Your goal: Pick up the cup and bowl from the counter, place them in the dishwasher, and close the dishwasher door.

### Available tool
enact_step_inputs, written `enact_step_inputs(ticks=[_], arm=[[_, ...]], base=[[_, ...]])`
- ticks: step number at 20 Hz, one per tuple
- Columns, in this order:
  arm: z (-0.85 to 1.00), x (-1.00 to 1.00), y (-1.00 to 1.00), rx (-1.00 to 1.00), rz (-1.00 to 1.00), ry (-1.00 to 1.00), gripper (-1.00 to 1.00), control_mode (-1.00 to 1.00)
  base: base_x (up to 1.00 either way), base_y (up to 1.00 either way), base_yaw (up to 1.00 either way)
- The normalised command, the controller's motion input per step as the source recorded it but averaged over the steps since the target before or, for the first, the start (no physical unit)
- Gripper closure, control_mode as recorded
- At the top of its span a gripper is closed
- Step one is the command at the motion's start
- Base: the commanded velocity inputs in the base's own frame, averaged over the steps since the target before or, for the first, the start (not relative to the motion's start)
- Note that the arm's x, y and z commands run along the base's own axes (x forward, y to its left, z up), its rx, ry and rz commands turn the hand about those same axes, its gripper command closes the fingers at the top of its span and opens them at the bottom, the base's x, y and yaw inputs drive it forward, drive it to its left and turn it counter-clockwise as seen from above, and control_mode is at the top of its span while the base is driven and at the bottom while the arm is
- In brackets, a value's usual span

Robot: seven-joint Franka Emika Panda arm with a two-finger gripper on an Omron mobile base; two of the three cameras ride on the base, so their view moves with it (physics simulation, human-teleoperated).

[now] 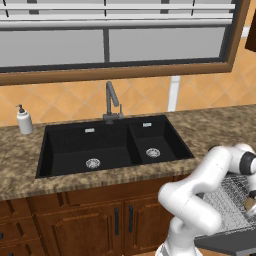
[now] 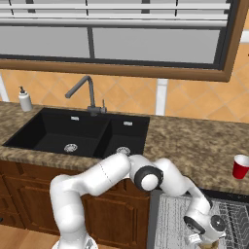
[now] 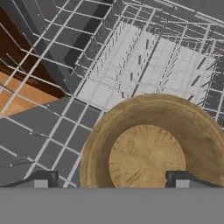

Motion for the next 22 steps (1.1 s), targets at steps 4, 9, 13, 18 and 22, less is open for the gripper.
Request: enact_step_inputs(ticks=[4, 9, 13, 18, 22], arm=[[0.92, -0.01, -0.15, 0.14, 0.0, -0.13, -1.0, -1.0], [1.0, 0.0, -0.17, 0.05, -0.06, -0.03, -1.0, -1.0], [1.0, 0.0, -0.17, 0.01, -0.11, 0.0, -1.0, -1.0], [1.0, 0.0, -0.27, 0.01, -0.14, 0.03, -1.0, -1.0], [1.0, 0.06, -0.08, 0.0, -0.12, 0.14, -1.0, -1.0]], base=[[0.0, 0.0, 0.0], [0.0, 0.0, 0.0], [0.0, 0.0, 0.0], [0.0, 0.0, 0.0], [0.0, 0.0, 0.0]])
